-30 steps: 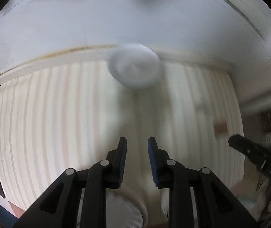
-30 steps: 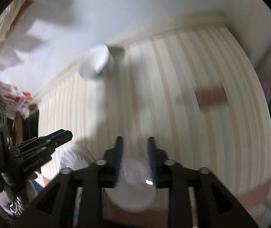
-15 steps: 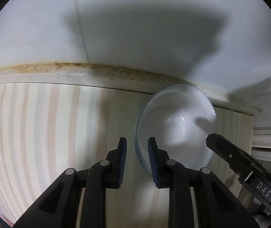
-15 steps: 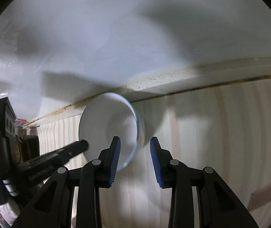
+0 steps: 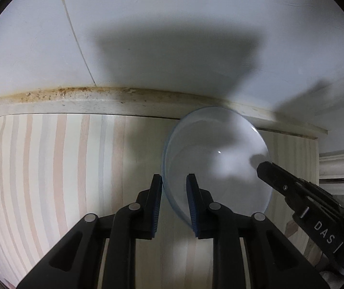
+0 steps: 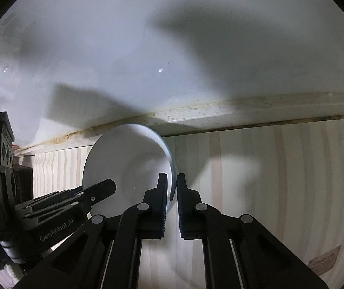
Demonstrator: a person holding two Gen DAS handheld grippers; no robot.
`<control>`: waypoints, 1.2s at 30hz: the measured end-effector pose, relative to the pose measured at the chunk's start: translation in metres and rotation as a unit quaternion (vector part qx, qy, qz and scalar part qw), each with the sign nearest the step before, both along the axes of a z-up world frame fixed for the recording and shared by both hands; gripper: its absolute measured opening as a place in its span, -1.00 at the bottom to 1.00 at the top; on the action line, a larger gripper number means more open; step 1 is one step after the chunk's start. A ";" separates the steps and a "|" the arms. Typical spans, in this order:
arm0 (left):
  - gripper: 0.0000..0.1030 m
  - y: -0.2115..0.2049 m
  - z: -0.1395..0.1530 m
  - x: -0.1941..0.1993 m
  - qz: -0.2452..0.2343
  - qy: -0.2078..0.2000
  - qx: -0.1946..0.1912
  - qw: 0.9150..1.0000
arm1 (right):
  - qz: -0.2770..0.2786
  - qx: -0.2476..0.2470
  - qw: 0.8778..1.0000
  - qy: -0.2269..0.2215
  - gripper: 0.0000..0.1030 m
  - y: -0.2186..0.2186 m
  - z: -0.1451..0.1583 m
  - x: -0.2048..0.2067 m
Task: Organize plates and bowls
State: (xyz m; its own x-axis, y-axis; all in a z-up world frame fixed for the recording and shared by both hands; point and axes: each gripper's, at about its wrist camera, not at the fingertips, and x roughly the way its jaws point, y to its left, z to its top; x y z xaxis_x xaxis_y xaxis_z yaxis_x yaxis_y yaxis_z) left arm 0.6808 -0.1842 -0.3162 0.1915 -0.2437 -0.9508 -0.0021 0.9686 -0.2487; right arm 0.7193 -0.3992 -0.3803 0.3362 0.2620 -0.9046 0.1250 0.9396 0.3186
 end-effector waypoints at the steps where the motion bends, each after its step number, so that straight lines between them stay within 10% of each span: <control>1: -0.64 -0.001 0.004 -0.003 -0.003 -0.002 0.001 1.000 | 0.000 -0.002 1.000 -0.002 -0.83 0.000 0.003 -0.003; 17: -0.64 -0.022 0.087 -0.083 -0.057 -0.067 0.015 0.996 | -0.006 -0.004 0.998 -0.060 -0.83 0.001 0.098 -0.106; 36: -0.64 -0.077 0.098 -0.211 -0.146 -0.074 0.003 0.987 | -0.068 -0.002 0.994 -0.082 -0.82 -0.027 0.135 -0.295</control>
State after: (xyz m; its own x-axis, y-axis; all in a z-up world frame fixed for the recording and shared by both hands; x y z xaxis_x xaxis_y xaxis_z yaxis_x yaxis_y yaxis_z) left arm 0.4699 -0.2614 -0.2177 0.2504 -0.3039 -0.9192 0.3127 0.9240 -0.2203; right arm 0.4240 -0.4259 -0.2453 0.5106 0.2003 -0.8362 0.1979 0.9190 0.3409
